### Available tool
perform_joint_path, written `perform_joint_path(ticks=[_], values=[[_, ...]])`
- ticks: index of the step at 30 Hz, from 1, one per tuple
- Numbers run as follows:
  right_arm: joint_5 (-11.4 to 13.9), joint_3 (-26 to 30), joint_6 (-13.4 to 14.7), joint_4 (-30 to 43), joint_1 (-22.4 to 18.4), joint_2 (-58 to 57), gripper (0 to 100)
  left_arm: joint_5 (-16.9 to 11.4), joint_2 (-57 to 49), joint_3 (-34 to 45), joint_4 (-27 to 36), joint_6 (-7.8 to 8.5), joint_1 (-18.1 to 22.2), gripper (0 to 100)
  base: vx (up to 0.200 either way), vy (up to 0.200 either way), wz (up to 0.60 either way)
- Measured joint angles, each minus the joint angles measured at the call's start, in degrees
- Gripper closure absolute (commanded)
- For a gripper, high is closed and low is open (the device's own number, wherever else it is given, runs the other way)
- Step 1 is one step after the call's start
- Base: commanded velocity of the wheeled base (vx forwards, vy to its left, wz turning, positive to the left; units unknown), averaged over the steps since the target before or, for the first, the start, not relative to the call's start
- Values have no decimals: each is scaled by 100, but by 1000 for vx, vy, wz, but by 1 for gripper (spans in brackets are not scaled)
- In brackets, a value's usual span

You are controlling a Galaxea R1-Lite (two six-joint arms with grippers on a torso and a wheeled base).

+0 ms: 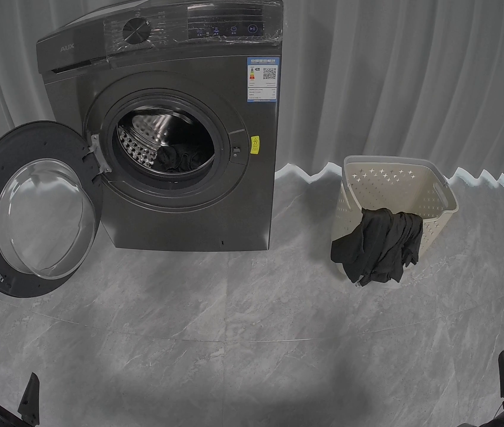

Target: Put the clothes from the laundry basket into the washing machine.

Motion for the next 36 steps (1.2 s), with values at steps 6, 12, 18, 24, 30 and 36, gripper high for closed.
perform_joint_path(ticks=[6, 12, 18, 24, 30, 36], values=[[0, 0, 0, -2, -1, 1, 0, -2, 2, 0, 0, -12, 0, 0, 0, -200, 0], [-2, 0, 0, -2, 0, 1, 0, -2, 4, 0, 0, -13, 2, 0, 0, -200, 0], [-2, 0, 0, -2, 2, 4, 0, -2, 4, 0, -2, 6, 5, 0, 0, -200, 0], [-2, 0, 0, -5, 2, 4, 0, -9, 4, 0, -5, 9, 2, 0, 0, -200, 0], [-2, 0, 0, 0, 0, 4, 0, -9, 6, 0, 2, 20, 2, 0, 0, 0, 0], [0, 0, -1, -2, 5, 4, 0, -9, 9, 0, -5, 28, 5, 0, 100, 0, 0]])
